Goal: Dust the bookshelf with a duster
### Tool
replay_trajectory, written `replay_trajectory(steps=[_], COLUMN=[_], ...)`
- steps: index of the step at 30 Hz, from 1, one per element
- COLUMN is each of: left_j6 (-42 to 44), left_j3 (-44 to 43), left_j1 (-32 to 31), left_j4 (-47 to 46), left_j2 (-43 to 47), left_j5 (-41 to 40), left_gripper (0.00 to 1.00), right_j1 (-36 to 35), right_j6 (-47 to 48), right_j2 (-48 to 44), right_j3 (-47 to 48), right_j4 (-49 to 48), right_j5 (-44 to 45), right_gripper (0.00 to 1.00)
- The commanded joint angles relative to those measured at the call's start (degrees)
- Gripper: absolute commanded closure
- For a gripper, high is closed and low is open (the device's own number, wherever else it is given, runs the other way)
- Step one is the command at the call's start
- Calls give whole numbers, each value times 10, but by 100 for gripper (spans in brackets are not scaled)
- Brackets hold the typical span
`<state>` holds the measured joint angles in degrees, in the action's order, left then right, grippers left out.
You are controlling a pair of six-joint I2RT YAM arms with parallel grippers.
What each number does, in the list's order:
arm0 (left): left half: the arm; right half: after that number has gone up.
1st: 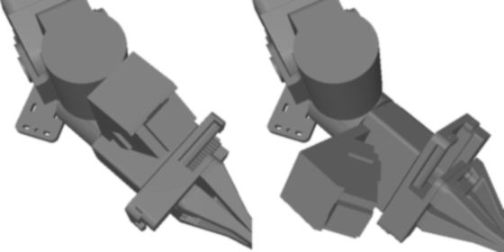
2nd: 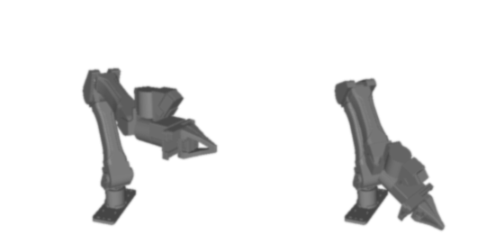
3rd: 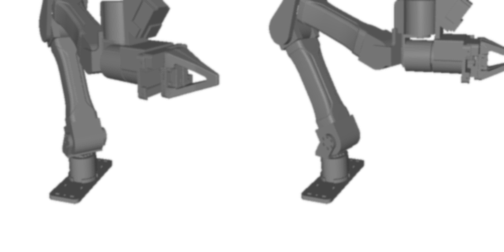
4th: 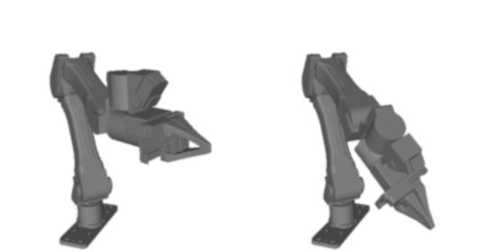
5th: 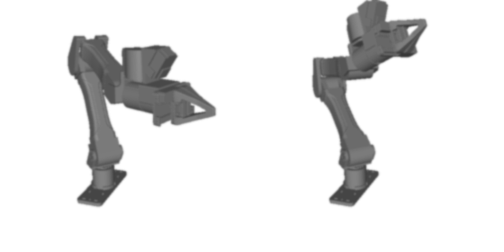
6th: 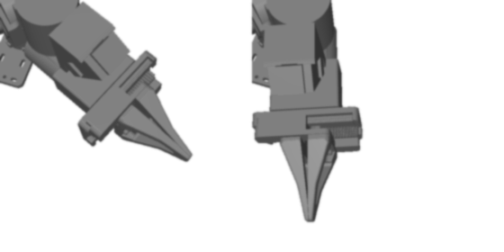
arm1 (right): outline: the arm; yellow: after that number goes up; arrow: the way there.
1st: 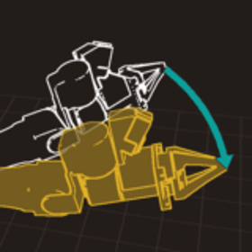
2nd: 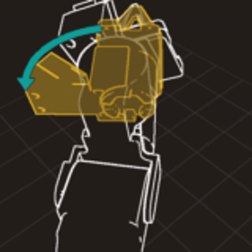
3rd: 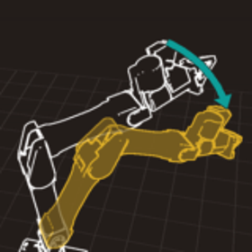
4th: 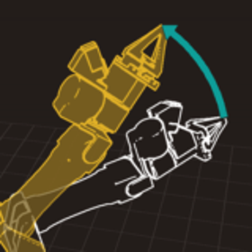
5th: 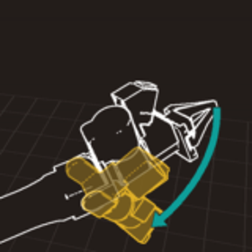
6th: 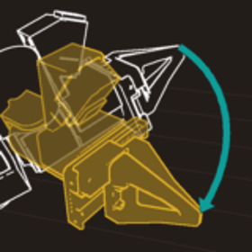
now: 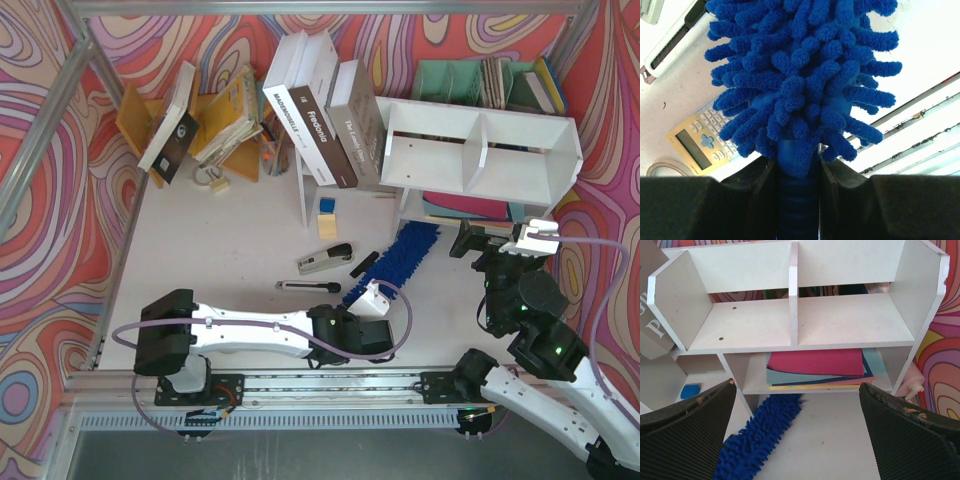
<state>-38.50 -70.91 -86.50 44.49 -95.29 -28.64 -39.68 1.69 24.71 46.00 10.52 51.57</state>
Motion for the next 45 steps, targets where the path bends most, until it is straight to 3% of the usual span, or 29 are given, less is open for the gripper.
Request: replay_trajectory(steps=[1, 12, 22, 34, 45], left_j6=[14, 52, 53, 62, 89], left_j3=[2, -23, 50, 83, 117], left_j1=[4, 7, 39, 7, -24], left_j4=[-9, -6, -52, -26, 12], left_j2=[7, 66, 73, 94, 274], left_j5=[-10, -133, -17, -21, -35], left_gripper=[100, 100, 100, 100, 100], right_j1=[1, 1, 1, 1, 1], right_j6=[3, 2, 5, 6, 7], right_j2=[-5, -2, -3, 2, 5], right_j3=[-3, -3, -4, -3, -3], right_j4=[-15, -15, -17, -18, -18], right_j5=[4, 2, 4, 4, 7], right_gripper=[1, 1, 1, 1, 1])
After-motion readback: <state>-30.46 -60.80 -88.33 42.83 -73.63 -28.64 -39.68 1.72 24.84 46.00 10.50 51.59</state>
